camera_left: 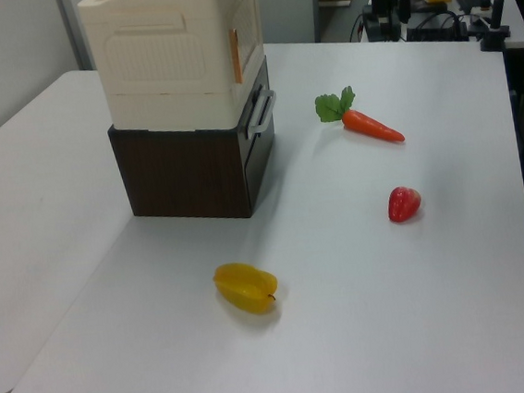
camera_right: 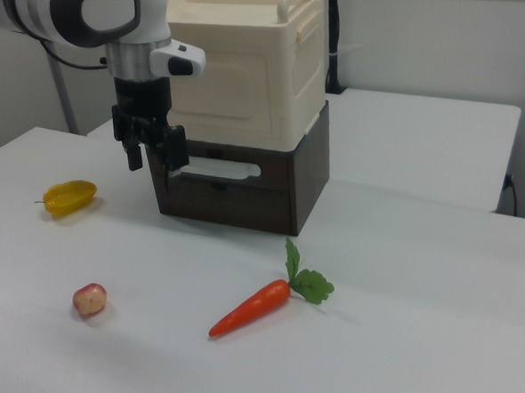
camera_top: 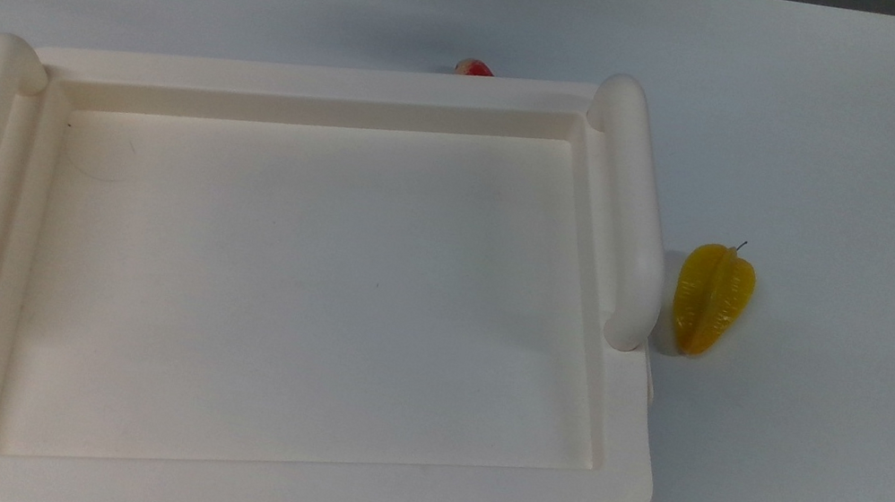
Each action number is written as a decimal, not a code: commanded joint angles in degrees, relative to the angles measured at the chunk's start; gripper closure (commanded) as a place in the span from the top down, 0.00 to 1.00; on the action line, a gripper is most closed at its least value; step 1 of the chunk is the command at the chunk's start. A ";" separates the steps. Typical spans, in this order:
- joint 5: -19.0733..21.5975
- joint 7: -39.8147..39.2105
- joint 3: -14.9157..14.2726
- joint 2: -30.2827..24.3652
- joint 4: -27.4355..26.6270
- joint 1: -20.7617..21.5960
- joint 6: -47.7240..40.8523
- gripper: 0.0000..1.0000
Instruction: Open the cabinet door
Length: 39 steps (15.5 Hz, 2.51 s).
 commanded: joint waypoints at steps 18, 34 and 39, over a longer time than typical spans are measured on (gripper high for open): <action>-1.24 -1.33 -0.26 -1.36 -0.45 0.01 0.17 1.00; 2.54 -5.03 0.01 0.48 1.83 -1.31 -0.01 1.00; 2.54 -4.59 -0.08 0.48 1.92 -1.39 0.17 1.00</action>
